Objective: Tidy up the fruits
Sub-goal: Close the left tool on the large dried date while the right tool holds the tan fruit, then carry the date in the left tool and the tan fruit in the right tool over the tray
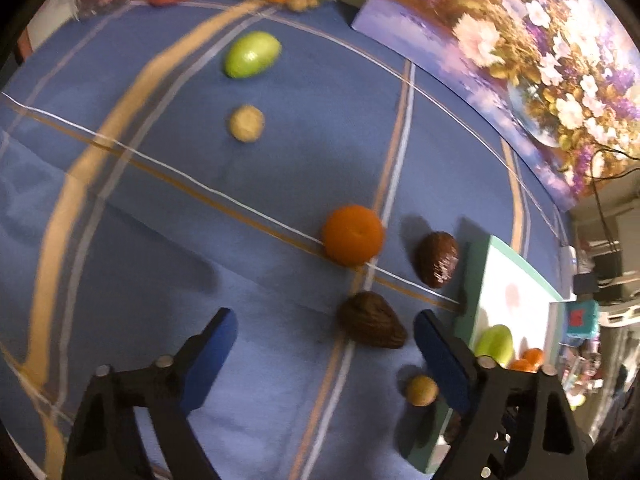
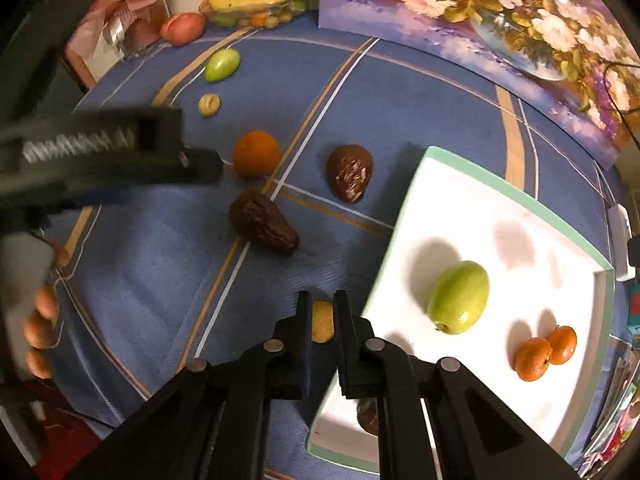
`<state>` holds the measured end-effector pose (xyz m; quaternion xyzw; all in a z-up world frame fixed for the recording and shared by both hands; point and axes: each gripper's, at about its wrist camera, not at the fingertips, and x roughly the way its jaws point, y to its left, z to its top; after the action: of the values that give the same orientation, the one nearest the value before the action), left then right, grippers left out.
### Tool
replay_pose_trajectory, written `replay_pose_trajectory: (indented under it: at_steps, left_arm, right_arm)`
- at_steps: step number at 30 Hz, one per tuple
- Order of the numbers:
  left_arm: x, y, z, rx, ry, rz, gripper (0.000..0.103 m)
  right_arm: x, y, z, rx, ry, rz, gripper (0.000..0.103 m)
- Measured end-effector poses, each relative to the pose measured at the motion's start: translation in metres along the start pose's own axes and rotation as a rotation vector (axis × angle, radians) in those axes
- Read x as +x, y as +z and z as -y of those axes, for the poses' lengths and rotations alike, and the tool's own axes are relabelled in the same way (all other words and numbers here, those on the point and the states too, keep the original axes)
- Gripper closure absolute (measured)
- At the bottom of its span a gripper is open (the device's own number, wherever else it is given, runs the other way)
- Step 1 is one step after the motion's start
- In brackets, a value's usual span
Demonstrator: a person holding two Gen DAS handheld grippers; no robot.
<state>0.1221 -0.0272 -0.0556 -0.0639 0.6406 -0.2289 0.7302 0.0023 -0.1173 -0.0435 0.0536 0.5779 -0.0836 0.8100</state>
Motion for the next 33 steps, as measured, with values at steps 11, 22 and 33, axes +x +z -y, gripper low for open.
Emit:
replay_pose_trajectory:
  at_steps: [11, 22, 33]
  left_arm:
    - [0.028, -0.002, 0.021, 0.006, -0.049, -0.041, 0.054]
    - [0.008, -0.003, 0.009, -0.012, -0.045, 0.008, 0.063]
    - [-0.027, -0.002, -0.010, -0.024, -0.008, 0.076, 0.063]
  right_arm:
    - [-0.013, -0.006, 0.009, 0.006, -0.014, 0.026, 0.093]
    - [-0.017, -0.003, 0.007, -0.009, 0.013, 0.010, 0.093]
    - [0.008, -0.003, -0.009, -0.082, -0.032, -0.067, 0.082]
